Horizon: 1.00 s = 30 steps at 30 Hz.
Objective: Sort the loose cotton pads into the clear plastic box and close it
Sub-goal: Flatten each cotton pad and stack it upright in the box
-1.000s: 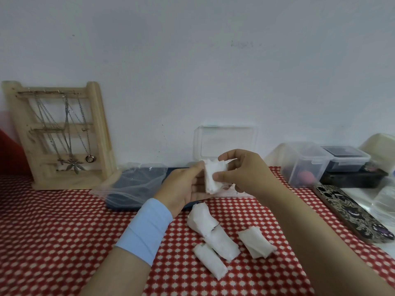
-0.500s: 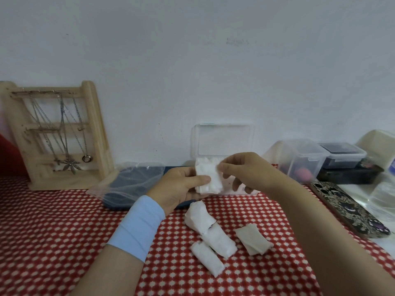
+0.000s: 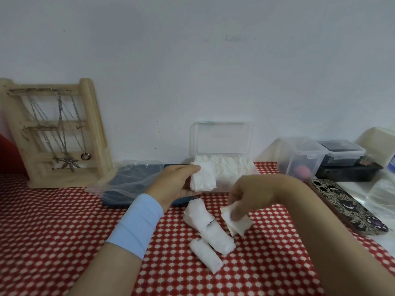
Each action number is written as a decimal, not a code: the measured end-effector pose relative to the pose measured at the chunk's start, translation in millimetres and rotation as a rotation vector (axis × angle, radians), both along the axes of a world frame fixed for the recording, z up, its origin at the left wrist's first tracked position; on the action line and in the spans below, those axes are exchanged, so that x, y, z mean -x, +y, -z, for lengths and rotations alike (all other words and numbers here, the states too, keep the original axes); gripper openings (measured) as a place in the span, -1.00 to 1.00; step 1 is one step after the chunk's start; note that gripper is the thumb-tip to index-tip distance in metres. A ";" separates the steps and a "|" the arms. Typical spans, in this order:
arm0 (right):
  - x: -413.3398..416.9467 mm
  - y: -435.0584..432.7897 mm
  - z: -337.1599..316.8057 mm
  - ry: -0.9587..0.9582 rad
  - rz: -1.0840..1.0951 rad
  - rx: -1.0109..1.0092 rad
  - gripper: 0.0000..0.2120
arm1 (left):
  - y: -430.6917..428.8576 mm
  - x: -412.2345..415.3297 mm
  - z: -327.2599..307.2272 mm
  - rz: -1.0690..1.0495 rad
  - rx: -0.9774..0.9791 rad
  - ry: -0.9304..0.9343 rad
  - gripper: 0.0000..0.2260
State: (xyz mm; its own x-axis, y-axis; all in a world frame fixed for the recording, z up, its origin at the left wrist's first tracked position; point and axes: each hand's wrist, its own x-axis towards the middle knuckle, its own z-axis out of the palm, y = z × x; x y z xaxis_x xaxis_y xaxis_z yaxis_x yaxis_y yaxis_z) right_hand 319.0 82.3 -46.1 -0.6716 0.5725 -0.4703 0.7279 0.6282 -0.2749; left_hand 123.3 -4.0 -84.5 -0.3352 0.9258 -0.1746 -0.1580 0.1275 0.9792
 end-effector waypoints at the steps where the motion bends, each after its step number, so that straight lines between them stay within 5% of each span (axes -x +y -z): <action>1: -3.7 1.9 -3.3 0.145 0.034 0.013 -0.73 | 0.3 0.7 0.3 -0.022 -0.004 0.011 -0.88; 5: -4.0 6.6 -7.8 0.762 0.232 0.347 -0.86 | 0.5 1.0 2.1 -0.057 -0.027 0.031 -0.90; 8: 4.0 4.9 -3.8 0.949 0.286 0.399 -0.91 | -0.7 -3.1 1.2 0.000 -0.049 -0.037 -0.84; 25: 23.8 -4.1 1.6 0.939 0.412 0.017 -0.77 | -6.8 -9.0 -11.4 0.194 -0.061 -0.100 -0.71; 30: 27.6 -6.5 4.0 0.937 0.348 -0.352 -0.65 | -8.6 -8.0 -8.0 0.208 -0.080 0.030 -0.72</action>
State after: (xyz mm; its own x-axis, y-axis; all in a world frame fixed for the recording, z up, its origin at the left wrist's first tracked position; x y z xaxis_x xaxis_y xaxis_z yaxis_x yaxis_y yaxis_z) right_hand 291.3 75.7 -50.1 -0.4530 0.8063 0.3804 0.4743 0.5793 -0.6629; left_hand 131.3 -12.6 -76.4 -0.1394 0.9861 -0.0902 -0.1068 0.0756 0.9914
